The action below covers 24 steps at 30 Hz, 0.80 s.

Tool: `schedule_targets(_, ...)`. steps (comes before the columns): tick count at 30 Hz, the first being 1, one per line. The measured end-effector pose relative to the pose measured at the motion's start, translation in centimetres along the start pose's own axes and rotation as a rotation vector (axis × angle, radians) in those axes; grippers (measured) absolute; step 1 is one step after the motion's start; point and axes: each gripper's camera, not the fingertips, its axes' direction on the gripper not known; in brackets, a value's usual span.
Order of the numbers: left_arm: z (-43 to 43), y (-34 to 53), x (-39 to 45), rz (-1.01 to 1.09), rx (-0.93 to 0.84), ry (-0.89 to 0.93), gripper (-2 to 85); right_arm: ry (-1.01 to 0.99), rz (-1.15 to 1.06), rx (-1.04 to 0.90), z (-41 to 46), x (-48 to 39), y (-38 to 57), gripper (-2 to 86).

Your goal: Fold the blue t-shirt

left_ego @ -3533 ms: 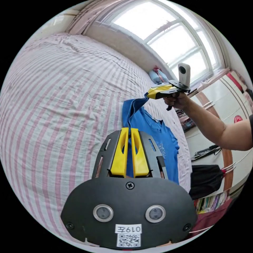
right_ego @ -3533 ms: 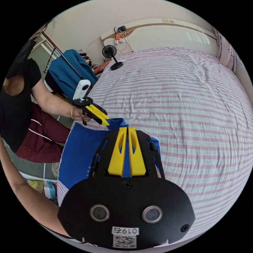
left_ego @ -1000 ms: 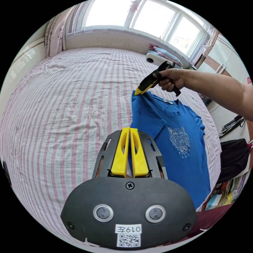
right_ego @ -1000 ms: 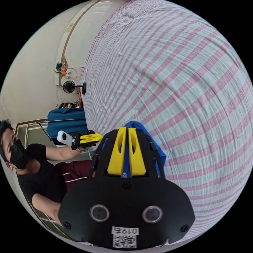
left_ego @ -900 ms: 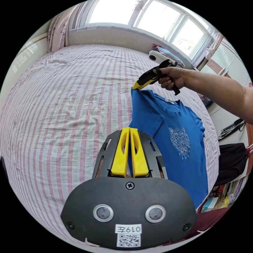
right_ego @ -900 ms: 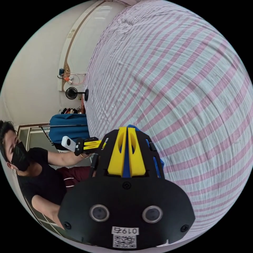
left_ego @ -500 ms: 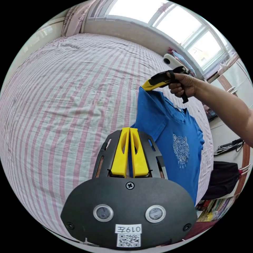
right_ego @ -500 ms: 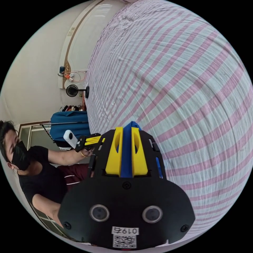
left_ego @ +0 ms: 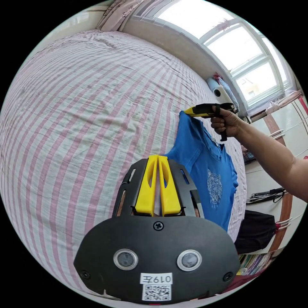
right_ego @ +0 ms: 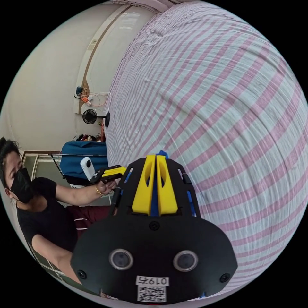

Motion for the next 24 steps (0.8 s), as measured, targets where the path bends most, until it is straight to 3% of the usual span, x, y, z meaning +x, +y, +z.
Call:
schedule_targets(6, 0.4, -1.3, 2.3, 0.221, -0.006, 0.02, 0.7, 0.024, -0.01, 0.007, 1.0, -0.5, -0.8, -0.3)
schedule_targets(8, 1.6, -1.7, 2.1, 0.212, -0.084, -0.07, 0.7, 0.005, -0.006, 0.008, 1.3, -0.5, -0.9, 0.2)
schedule_targets(16, 1.6, -2.0, -1.7, -0.002, -0.051, 0.092, 0.8, -0.021, 0.003, 0.067, 0.3, -0.8, -1.1, 2.3)
schedule_targets(24, 0.5, -3.2, -0.1, 0.095, 0.021, 0.072, 0.7, 0.037, -0.045, -0.066, 4.3, -3.2, -2.1, 4.9)
